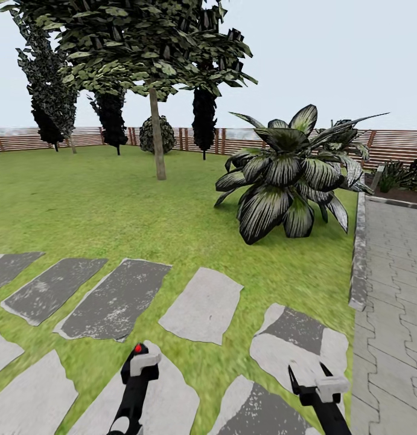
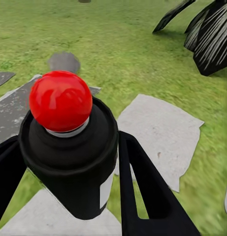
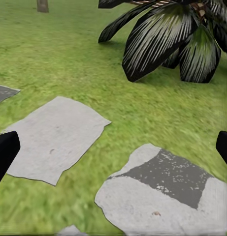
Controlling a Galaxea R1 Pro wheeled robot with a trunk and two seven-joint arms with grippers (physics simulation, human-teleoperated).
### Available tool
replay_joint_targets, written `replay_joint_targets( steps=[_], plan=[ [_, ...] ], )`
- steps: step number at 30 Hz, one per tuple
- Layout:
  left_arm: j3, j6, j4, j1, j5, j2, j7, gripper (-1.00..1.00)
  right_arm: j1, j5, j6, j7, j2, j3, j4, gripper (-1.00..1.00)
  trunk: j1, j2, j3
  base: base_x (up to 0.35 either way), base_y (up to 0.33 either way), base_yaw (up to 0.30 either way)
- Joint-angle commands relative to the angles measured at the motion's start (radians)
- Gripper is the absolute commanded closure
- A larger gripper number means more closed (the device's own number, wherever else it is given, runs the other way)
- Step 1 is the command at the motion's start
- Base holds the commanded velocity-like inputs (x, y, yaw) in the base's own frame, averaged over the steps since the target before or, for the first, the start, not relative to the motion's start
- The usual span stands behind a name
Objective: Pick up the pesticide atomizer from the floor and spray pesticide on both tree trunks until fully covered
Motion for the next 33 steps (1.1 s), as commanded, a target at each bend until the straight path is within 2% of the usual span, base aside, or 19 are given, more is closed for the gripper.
replay_joint_targets(
  steps=[1,2,15,33],
  plan=[
    [0.005,-0.004,-0.005,0.000,-0.011,-0.002,0.005,1.00,-0.001,-0.005,-0.004,-0.005,-0.001,0.004,0.006,-1.00,0.000,-0.001,-0.002,0.000,0.000,0.000],
    [0.005,-0.004,-0.026,0.001,-0.011,-0.003,0.005,1.00,-0.002,-0.005,-0.004,-0.041,-0.001,0.004,0.118,-1.00,0.000,-0.001,-0.002,0.000,0.000,0.000],
    [0.002,-0.005,-0.028,0.003,-0.011,-0.004,0.005,1.00,-0.002,-0.005,-0.006,-0.046,-0.001,0.004,0.127,-1.00,0.000,-0.001,-0.002,0.124,0.022,0.000],
    [0.000,-0.003,-0.028,0.003,-0.011,-0.004,0.005,1.00,-0.002,-0.005,-0.007,-0.047,0.000,0.006,0.127,-1.00,0.000,-0.001,-0.002,0.285,0.213,0.001]
  ],
)
